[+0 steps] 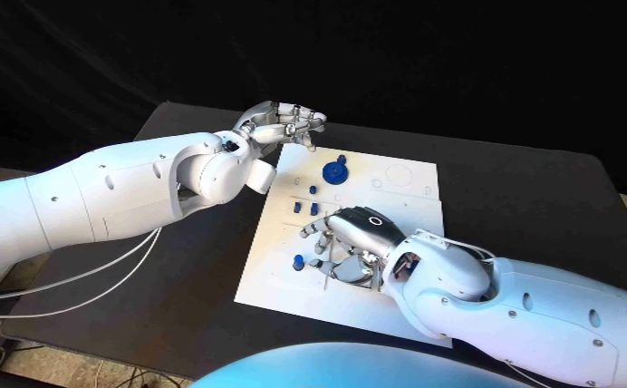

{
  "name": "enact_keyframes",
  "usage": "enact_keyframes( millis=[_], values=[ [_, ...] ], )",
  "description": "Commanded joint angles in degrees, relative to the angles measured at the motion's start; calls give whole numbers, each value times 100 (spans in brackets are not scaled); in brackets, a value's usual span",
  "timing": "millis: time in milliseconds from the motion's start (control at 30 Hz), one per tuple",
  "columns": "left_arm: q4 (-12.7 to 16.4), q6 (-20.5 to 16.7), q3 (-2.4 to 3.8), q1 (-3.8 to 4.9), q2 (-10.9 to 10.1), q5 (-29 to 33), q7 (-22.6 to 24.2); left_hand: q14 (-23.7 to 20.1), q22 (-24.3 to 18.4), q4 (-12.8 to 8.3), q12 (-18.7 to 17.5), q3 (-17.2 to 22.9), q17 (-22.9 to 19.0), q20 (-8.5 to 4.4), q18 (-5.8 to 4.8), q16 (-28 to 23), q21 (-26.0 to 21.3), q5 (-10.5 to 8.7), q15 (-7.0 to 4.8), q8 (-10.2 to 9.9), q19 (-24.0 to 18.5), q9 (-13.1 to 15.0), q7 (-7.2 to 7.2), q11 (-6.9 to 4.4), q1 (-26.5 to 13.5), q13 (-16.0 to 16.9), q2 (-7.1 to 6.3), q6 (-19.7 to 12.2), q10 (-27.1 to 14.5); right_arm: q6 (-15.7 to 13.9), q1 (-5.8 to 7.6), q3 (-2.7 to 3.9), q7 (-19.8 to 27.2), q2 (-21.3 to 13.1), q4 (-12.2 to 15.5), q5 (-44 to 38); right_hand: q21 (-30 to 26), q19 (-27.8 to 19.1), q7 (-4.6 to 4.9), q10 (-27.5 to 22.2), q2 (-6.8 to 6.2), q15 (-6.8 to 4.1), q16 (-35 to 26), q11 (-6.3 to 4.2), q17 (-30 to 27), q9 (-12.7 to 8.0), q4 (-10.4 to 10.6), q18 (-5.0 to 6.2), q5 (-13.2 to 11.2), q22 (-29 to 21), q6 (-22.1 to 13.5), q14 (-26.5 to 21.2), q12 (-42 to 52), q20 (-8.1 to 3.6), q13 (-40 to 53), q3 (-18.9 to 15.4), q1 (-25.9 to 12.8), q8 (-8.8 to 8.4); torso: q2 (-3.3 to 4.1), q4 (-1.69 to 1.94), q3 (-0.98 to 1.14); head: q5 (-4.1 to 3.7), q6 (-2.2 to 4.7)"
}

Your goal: Assemble the parts on the task board

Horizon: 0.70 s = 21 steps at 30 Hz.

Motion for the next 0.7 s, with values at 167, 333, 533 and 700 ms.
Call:
enact_keyframes(
  millis=[167, 333, 533, 700],
  values=[
    [-35, 76, 2, 2, 1, -1, 76, -30, -6, -17, 22, -12, -9, 31, 26, -33, -37, 1, 0, -32, 15, -6, -6, -2, -2, -10, 36, -27, -42, -579, 332, 33, 818, -887, 516, 1479, -10, 35, 112, 298, 37, 11, -16, 42, 2, 119, 4, -16, 5, 919, 496, 87, 202, -23, 164, -110, 121, 294, -25, -30, -10, -173, 80],
    [-62, 95, -11, 0, 15, 6, 84, -30, -6, -17, 22, -12, -9, 31, 26, -33, -37, 1, 0, -32, 15, -6, -6, -2, -2, -10, 36, -27, -42, -470, 532, 40, 655, -1538, 748, 2661, 538, 234, -19, 796, 124, -88, 366, -102, 748, 237, 163, -120, -179, 1126, 834, 264, 799, -80, 595, -398, -30, 538, -61, -40, -9, -470, 111],
    [-66, 114, -38, -1, 3, 10, 97, -29, -9, -8, 24, -23, -10, 33, 25, -33, -43, -2, 2, -32, 16, -6, -5, 0, -19, -10, 31, -25, -43, -274, 639, 23, 161, -2329, 870, 3273, 1053, 402, -152, 27, 212, -223, 461, -265, 832, 925, 500, -224, 216, 1335, 691, 281, 3785, -208, 3706, -1200, 30, 1063, -95, -81, -5, -774, 122],
    [-62, 117, -52, -5, -9, 11, 94, -29, -9, -8, 24, -23, -10, 33, 25, -33, -43, -2, 2, -32, 16, -6, -5, 0, -19, -10, 31, -25, -43, 38, 624, -3, -262, -2779, 1016, 3189, 1323, 493, -213, 512, 281, -236, 644, -271, 1215, 1316, 825, -281, 238, 1413, 635, 355, 5737, -230, 5710, -1508, 1, 1325, -104, -103, 12, -981, 70]
  ],
)
